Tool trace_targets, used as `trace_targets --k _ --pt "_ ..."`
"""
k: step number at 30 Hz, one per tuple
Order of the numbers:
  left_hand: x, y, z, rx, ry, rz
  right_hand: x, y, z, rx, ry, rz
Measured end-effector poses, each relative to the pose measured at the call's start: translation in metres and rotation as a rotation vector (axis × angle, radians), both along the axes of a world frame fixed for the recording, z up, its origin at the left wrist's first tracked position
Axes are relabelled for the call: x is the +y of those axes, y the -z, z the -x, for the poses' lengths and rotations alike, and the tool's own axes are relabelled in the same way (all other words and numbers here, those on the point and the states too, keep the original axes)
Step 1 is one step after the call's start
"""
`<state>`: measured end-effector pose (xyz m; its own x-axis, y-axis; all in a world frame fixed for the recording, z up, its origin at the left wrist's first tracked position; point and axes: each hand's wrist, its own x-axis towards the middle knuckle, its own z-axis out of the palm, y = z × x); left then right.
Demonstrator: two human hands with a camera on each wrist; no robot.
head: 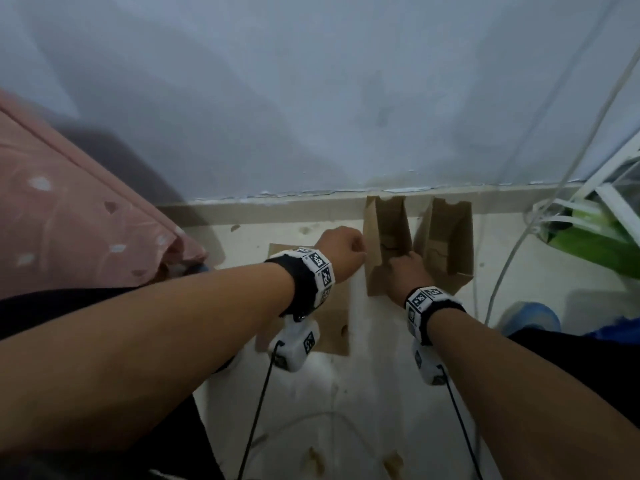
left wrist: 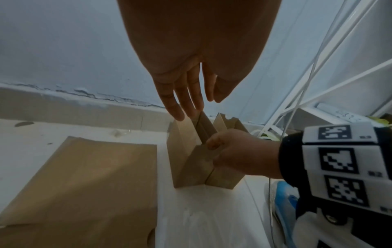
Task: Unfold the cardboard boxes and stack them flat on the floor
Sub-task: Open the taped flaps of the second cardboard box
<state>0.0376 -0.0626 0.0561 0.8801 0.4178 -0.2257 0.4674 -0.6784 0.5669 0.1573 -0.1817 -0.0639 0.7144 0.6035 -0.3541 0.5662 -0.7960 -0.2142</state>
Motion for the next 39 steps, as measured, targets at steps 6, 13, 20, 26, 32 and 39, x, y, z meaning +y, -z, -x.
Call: trace_targets --k 6,13,20,26,32,39 --pt "-0.012 0.017 -0.007 0.078 0.055 0.009 0.007 0.014 0.012 -0.136 -0.184 0.042" --pt "-0.004 0.001 0.006 0.111 0.017 -0.037 -0.004 -0.009 0.033 -0.210 -0.354 0.160" --pt "0.004 -0.046 0.012 0.032 -0.087 -0.062 0.011 -0.094 0.028 -0.303 -0.243 -0.034" --pt "-0.002 -0.091 0.026 -0.046 -0.265 -0.017 0.005 -0.215 0.027 -0.254 -0.007 -0.363" --pt "-0.005 -0.135 0.033 -0.418 -0.510 0.160 -0.021 -0.309 0.035 0.114 0.387 -0.979" --pt "0.006 -0.165 0.041 -0.678 -0.430 0.420 -0.030 -0.330 0.039 0.608 0.494 -1.290"
